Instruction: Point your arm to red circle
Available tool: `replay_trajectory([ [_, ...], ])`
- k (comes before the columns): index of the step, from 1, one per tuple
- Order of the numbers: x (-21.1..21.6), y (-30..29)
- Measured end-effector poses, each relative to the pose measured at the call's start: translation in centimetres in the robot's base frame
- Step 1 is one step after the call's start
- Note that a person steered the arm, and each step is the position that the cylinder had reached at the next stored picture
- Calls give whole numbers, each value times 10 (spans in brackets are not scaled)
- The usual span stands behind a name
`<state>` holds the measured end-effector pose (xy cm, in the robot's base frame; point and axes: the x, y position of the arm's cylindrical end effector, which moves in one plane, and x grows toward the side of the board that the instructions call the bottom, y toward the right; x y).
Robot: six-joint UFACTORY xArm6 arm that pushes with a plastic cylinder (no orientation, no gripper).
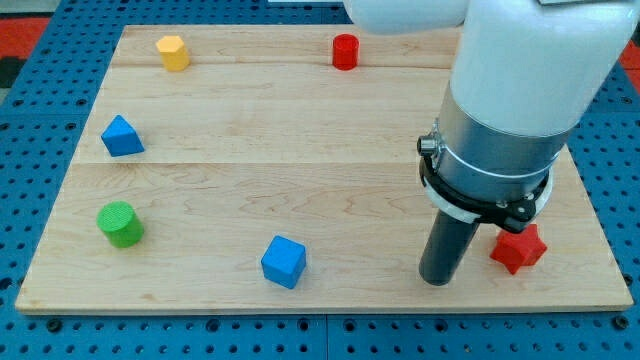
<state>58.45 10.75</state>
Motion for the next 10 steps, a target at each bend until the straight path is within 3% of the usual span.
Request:
replay_trajectory([
  [8,-6,2],
  [10,-32,-36],
])
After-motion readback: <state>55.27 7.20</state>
